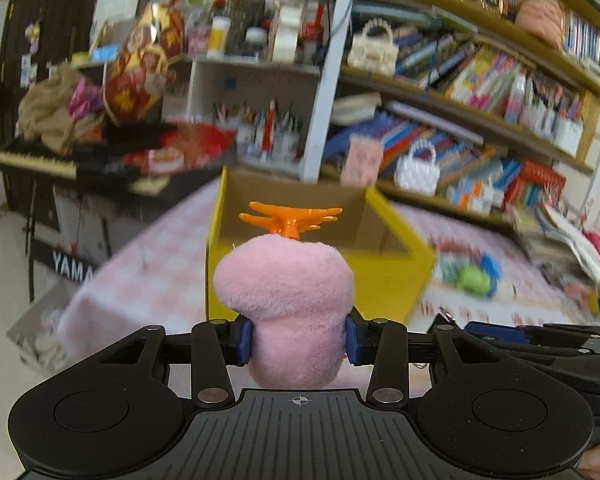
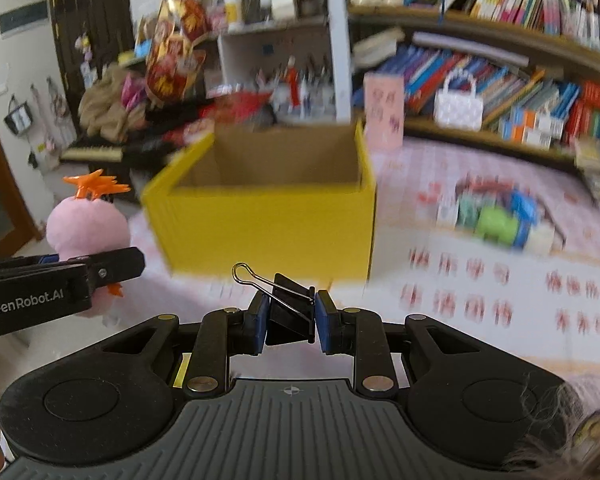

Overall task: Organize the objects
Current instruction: 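Carry the binder clip and pink fuzzy toy over the yellow box, then open both tools to drop the clip and fuzzy toy into the box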

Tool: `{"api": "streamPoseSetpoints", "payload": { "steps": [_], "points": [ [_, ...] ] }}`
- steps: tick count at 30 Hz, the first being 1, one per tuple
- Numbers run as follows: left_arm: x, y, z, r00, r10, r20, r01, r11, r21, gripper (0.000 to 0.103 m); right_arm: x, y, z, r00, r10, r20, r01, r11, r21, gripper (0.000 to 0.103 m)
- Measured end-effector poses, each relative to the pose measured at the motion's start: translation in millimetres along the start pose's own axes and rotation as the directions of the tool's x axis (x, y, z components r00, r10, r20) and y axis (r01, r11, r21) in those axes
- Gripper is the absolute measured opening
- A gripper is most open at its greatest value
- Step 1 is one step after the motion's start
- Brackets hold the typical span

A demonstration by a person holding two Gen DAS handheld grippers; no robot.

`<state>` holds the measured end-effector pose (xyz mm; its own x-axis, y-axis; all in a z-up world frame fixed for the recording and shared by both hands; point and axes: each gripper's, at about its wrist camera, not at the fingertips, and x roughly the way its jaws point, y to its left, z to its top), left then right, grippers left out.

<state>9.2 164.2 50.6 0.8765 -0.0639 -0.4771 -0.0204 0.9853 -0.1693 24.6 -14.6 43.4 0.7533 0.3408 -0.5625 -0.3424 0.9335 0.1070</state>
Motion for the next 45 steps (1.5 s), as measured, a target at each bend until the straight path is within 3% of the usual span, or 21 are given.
{"api": "streamPoseSetpoints", "payload": {
  "steps": [6,12,25,35,38,41,43,45],
  "points": [
    [38.6,-6.9,38.2,0.998,0.030,0.063,-0.032,0.999,0.030,0.040,34.5,-15.7,48.2,0.997,-0.007,0.071,0.007,1.000,0.000,0.023],
    [93.3,-14.3,47.1,0.998,0.063,-0.006,-0.063,0.995,0.080,0.040,84.8,-29.9,87.0,0.997,-0.011,0.082,0.011,1.000,0.001,0.023],
    [168.4,-26.2,38.1,0.977,0.146,-0.152,-0.126,0.983,0.135,0.041,180.7,-33.0,122.1,0.998,0.049,-0.050,-0.054,0.992,-0.113,0.023],
    [179.4,-23.5,35.6,0.966,0.191,-0.172,-0.179,0.980,0.082,0.042,220.9,-22.4,119.3,0.980,0.035,-0.198,-0.079,0.973,-0.218,0.023],
    [179.8,-22.4,37.9,0.963,0.208,-0.173,-0.196,0.977,0.083,0.049,223.0,-24.6,120.5,0.974,0.051,-0.221,-0.099,0.972,-0.211,0.023],
    [169.0,-20.9,39.8,0.969,0.215,-0.124,-0.209,0.976,0.065,0.060,221.2,-27.9,121.5,0.975,0.076,-0.210,-0.117,0.974,-0.192,0.026],
    [159.7,-20.8,41.5,0.974,0.207,-0.086,-0.203,0.978,0.054,0.062,217.4,-28.0,122.6,0.980,0.077,-0.186,-0.114,0.974,-0.196,0.027],
    [153.1,-20.6,42.7,0.970,0.236,-0.064,-0.232,0.971,0.054,0.063,212.7,-26.8,124.4,0.986,0.059,-0.158,-0.093,0.973,-0.212,0.027]
  ]
}}
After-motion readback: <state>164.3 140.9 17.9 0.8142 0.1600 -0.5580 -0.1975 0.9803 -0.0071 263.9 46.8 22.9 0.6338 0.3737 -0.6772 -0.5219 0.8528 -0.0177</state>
